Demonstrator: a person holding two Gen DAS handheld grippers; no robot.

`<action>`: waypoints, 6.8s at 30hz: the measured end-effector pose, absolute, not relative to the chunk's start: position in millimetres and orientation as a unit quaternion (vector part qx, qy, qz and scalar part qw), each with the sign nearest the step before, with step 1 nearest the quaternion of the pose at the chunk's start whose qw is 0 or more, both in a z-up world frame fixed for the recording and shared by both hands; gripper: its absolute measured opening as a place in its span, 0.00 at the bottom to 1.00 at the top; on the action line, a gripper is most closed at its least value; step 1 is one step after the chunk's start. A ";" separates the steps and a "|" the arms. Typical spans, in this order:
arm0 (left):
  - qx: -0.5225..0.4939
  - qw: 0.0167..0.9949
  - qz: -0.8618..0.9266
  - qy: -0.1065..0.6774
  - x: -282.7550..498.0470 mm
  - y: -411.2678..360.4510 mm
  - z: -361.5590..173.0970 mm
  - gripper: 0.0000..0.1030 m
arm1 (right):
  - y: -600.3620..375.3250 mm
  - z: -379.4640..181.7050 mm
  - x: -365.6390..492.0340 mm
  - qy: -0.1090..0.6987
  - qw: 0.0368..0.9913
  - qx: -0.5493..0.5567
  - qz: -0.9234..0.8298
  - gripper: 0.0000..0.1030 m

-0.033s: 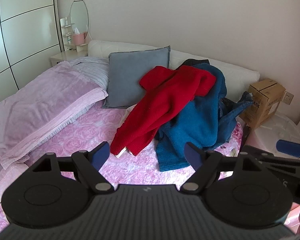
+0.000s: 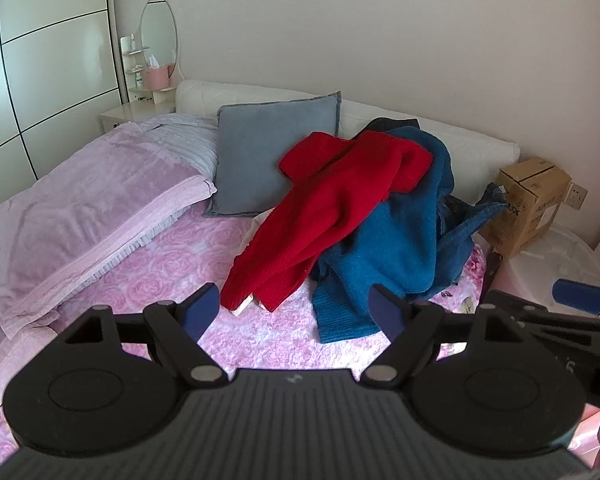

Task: Fold clothes
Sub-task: 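Move both grippers toward the red sweater on the clothes pile, then grasp the red sweater with the left gripper and lift it off the pile, then carry the red sweater to open bed space and release it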

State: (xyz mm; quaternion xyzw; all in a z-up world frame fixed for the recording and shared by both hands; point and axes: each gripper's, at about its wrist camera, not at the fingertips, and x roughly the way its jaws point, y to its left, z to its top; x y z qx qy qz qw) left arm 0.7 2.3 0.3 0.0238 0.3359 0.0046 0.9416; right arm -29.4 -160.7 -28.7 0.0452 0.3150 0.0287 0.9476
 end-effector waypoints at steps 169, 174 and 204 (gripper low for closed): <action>-0.187 0.827 0.361 0.388 -184.1 227.4 -61.2 0.13 | 64.3 -35.2 40.8 0.420 0.737 -0.076 0.524 0.84; -0.188 0.810 0.352 0.430 -232.8 201.4 -80.3 0.14 | 44.5 -95.0 -13.6 0.466 0.721 -0.153 0.490 0.84; -0.150 0.787 0.365 0.474 -238.1 -18.7 -110.1 0.33 | -147.0 -129.5 -65.6 0.494 0.674 -0.215 0.506 0.84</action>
